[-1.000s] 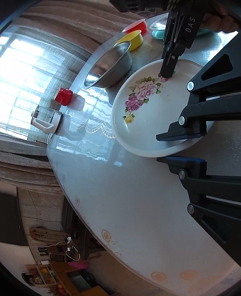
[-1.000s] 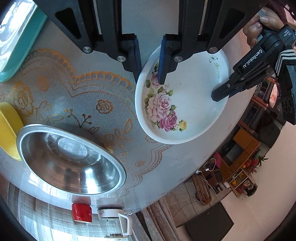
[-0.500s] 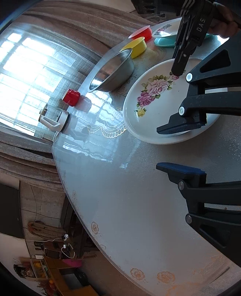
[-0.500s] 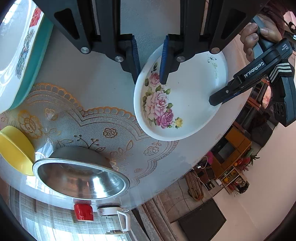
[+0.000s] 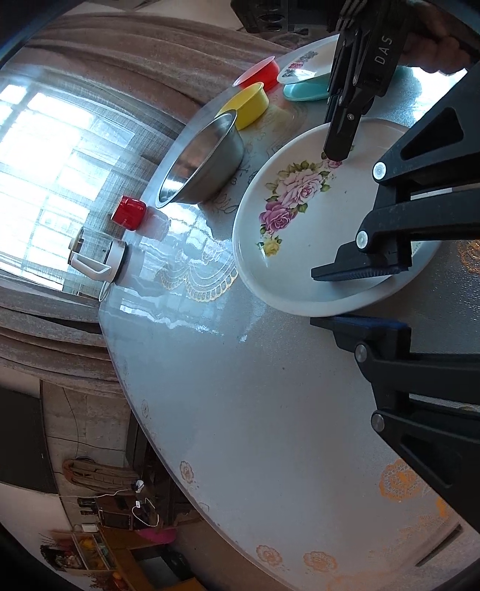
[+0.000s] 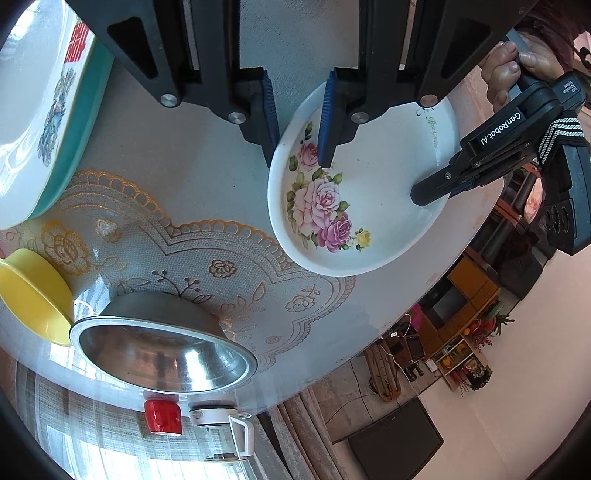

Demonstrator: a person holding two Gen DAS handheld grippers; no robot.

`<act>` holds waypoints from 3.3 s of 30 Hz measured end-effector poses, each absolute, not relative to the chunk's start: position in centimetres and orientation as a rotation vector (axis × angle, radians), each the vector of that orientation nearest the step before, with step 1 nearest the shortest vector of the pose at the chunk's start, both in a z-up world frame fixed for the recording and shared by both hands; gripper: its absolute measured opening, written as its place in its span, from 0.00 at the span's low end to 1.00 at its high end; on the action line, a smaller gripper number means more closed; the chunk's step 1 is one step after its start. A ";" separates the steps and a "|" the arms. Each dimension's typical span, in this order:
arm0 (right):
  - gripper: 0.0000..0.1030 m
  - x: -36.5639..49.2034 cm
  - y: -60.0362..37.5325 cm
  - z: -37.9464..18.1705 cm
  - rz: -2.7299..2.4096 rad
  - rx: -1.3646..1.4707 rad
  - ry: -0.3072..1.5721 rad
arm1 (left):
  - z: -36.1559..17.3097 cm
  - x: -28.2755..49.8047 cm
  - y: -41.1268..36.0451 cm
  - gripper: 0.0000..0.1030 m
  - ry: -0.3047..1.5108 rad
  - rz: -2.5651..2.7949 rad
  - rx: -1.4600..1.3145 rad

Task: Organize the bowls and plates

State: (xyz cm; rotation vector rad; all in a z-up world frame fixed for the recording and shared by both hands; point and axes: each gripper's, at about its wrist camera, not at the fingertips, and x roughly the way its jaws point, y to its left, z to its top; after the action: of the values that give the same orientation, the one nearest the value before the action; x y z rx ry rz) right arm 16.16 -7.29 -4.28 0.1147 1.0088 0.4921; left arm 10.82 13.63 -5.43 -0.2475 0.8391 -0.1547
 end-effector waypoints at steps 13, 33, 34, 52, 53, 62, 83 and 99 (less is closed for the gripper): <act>0.20 15.1 -8.1 -3.4 0.459 0.093 0.955 | -4.8 9.4 12.8 0.17 0.847 -0.180 -0.319; 0.19 12.4 -14.1 0.1 0.411 0.223 0.857 | -0.1 8.2 7.8 0.17 0.751 -0.335 -0.281; 0.19 12.2 -14.7 0.3 0.401 0.230 0.851 | 0.0 8.2 7.2 0.17 0.751 -0.349 -0.276; 0.19 7.8 -26.8 1.7 0.140 0.347 0.783 | 0.6 8.9 -5.9 0.19 0.813 -0.618 -0.111; 0.19 7.7 -27.3 1.6 0.127 0.354 0.784 | 0.4 8.8 -6.5 0.19 0.823 -0.629 -0.103; 0.19 7.4 -30.6 0.1 0.029 0.390 0.819 | -0.7 9.7 -10.1 0.19 0.882 -0.661 -0.048; 0.19 8.5 -30.6 -1.3 -0.082 0.270 0.873 | -2.0 9.8 -11.4 0.20 0.941 -0.660 -0.012; 0.25 9.0 -28.1 -1.1 -0.152 0.031 0.922 | -1.4 9.3 -12.0 0.26 0.981 -0.623 0.036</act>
State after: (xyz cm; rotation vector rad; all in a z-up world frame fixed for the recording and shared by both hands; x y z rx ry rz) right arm 9.04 -28.08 -1.12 0.0314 0.9220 -0.1519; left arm 9.35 -11.98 -1.42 0.0362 0.9809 -0.6226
